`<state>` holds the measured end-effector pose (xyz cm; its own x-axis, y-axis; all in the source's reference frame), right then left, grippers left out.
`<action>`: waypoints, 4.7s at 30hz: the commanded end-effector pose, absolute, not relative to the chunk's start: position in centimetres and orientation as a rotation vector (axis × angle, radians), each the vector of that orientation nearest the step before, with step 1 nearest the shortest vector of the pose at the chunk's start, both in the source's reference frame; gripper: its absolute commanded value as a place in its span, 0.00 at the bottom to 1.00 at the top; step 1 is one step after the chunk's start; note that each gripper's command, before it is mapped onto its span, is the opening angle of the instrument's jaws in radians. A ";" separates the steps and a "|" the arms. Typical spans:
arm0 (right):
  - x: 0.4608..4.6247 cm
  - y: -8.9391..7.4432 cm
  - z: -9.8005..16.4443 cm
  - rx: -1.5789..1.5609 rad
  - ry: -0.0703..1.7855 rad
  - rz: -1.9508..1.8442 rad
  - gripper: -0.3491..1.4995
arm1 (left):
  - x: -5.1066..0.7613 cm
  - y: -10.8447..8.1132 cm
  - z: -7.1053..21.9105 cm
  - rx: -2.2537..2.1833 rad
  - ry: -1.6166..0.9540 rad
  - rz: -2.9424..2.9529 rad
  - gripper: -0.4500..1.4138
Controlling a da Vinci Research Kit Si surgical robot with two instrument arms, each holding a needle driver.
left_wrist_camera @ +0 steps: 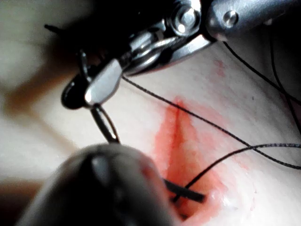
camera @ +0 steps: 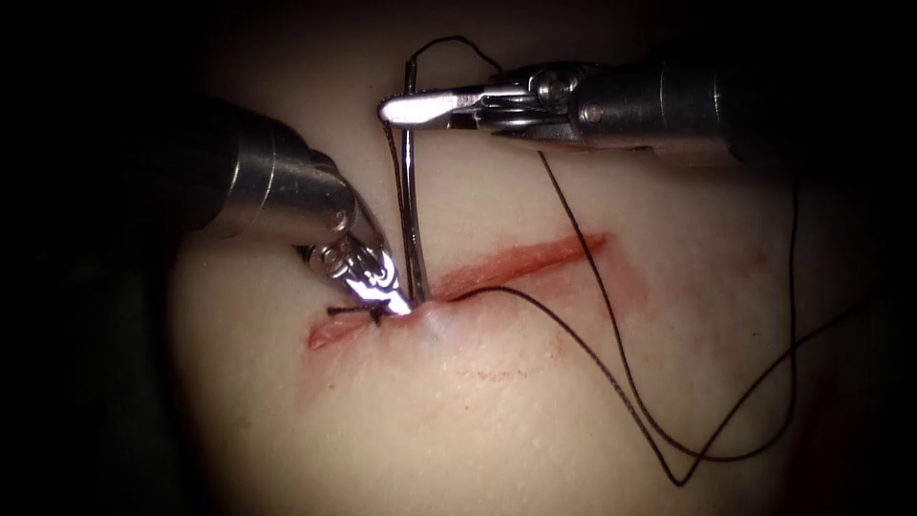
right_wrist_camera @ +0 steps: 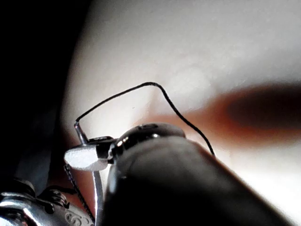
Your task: Wound Closure
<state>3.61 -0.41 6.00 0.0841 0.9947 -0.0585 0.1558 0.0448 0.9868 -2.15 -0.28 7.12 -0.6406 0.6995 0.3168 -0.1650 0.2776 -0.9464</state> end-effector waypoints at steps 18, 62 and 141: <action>3.65 -0.3 6.1 1.168 1.283 0.932 0.00 | -2.23 -0.4 7.1 -0.473 -1.829 1.458 0.00; 3.63 -0.2 5.9 0.896 1.398 0.638 0.00 | -2.36 -0.4 6.9 -0.465 -1.927 1.427 0.00; 3.61 -1.1 5.8 1.702 0.847 1.612 0.00 | -2.36 -0.5 6.9 -0.455 -1.939 1.436 0.00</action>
<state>3.53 -1.13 5.79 0.0414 0.8064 0.5900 0.0259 -0.5911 0.8062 -2.31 -0.46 6.87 -0.7129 0.6299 0.3083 -0.1112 0.3325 -0.9365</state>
